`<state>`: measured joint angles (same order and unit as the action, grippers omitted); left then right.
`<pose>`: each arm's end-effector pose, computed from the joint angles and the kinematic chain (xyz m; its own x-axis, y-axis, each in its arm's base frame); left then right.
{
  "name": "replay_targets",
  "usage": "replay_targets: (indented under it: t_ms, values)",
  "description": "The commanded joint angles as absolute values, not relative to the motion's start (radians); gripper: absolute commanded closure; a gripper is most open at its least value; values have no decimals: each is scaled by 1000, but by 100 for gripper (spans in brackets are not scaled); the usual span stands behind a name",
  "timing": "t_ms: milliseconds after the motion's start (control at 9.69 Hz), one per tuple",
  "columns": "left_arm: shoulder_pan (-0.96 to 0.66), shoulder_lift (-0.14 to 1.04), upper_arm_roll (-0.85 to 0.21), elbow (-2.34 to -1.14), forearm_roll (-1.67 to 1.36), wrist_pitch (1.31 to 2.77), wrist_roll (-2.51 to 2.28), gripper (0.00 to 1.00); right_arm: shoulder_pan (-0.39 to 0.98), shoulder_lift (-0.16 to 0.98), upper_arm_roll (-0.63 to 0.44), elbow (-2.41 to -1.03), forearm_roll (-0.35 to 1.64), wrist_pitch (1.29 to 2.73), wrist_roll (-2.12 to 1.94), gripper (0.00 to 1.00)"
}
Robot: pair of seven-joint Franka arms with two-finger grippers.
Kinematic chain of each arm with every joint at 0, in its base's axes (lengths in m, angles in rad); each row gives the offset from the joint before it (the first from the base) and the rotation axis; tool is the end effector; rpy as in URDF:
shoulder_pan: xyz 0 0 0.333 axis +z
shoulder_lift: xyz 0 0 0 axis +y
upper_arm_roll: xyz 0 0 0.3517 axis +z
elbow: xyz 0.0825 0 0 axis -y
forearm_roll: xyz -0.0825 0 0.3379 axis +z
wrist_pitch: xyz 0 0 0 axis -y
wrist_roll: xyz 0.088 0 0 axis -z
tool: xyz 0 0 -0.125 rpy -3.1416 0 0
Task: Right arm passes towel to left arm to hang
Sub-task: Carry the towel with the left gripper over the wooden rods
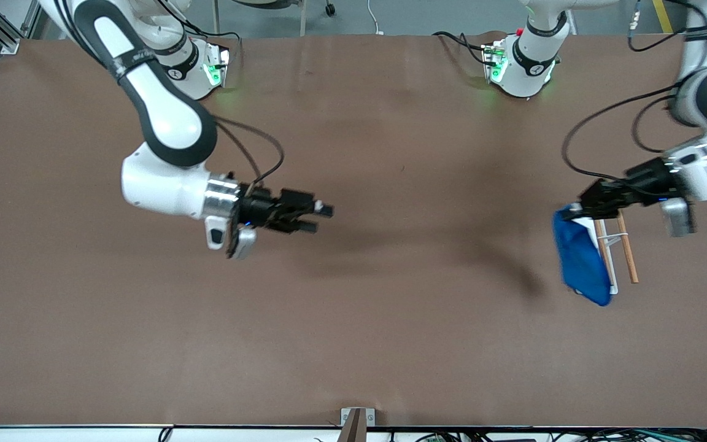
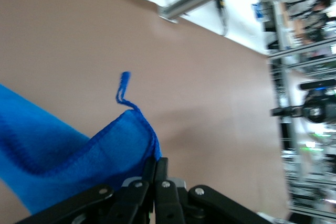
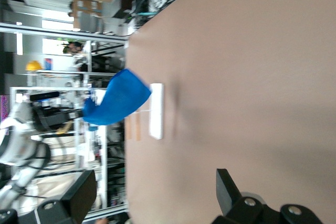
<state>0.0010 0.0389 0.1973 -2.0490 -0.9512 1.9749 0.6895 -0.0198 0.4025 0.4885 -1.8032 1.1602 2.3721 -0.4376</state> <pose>0.5234 0.0372 0.4809 0.9653 0.0670 0.2524 -0.1356 -0.6974 0.7037 0.5849 0.2776 0.4234 0.9938 -0.0392 0.1045 0.0701 -0.5092 -0.8578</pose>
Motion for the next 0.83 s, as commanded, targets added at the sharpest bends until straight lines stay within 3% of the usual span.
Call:
replay_targets:
  t_ms: [0, 413, 722]
  values:
    - [-5, 110, 329, -2008, -836, 1973, 724, 100, -20, 379, 389, -1824, 989, 2364, -434, 0]
    - [6, 243, 538, -1938, -833, 1973, 927, 100, -17, 313, 204, -1850, 480, 2361, -269, 0]
    - [24, 350, 610, -1850, -833, 1973, 934, 100, -18, 220, 51, -1855, 195, 2217, -17, 0]
